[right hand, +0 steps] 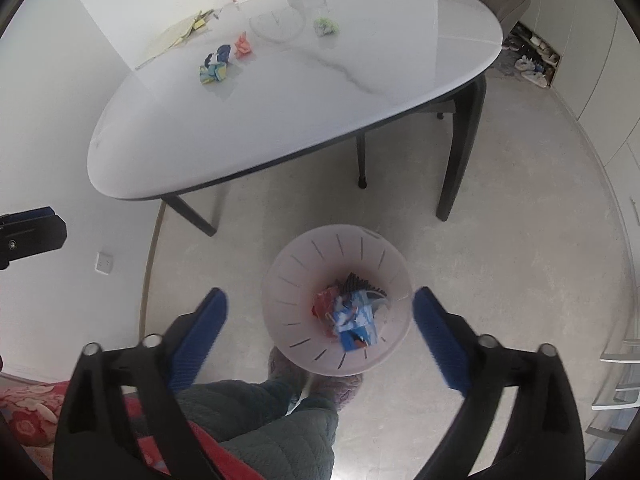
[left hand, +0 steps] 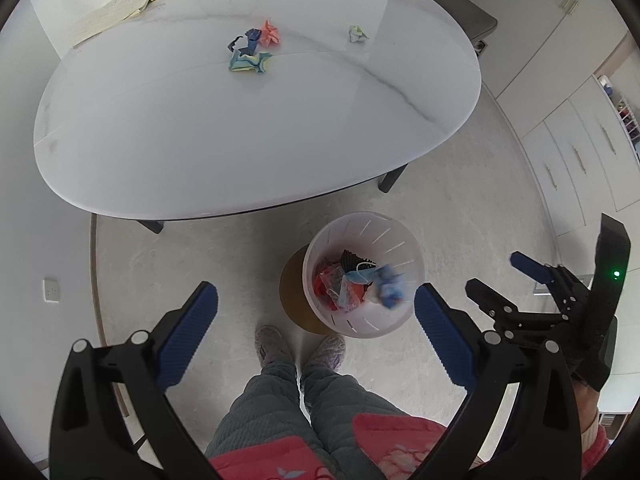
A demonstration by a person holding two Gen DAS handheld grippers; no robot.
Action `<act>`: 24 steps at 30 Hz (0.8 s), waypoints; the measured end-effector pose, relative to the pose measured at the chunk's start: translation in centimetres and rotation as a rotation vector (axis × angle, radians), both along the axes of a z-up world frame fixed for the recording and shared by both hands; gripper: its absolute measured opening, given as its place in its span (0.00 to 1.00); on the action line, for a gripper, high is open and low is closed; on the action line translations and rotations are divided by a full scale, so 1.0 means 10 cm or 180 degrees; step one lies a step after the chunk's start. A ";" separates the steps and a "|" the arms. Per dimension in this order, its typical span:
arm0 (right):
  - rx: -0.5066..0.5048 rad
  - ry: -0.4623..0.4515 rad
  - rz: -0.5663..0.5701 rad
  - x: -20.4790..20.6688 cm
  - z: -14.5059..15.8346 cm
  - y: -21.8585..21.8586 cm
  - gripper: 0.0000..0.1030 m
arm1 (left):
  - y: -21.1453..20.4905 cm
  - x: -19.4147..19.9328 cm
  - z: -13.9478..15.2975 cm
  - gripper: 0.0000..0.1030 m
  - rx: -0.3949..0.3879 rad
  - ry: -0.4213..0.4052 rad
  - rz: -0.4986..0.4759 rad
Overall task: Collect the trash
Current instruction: 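Carry bottle and box to the wastebasket and open both tools, then move the left tool to the yellow paper and grasp it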
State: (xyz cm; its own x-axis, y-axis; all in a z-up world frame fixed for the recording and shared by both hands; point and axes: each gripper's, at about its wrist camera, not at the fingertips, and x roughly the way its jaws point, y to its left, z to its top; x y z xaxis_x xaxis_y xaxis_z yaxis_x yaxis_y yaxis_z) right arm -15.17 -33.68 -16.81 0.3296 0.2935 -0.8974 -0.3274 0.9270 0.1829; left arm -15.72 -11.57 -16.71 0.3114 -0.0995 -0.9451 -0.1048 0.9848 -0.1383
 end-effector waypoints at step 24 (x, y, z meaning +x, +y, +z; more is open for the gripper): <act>0.0046 -0.0266 0.0011 0.22 0.43 -0.05 0.98 | 0.14 0.22 0.15 0.92 0.0030 -0.0253 0.0291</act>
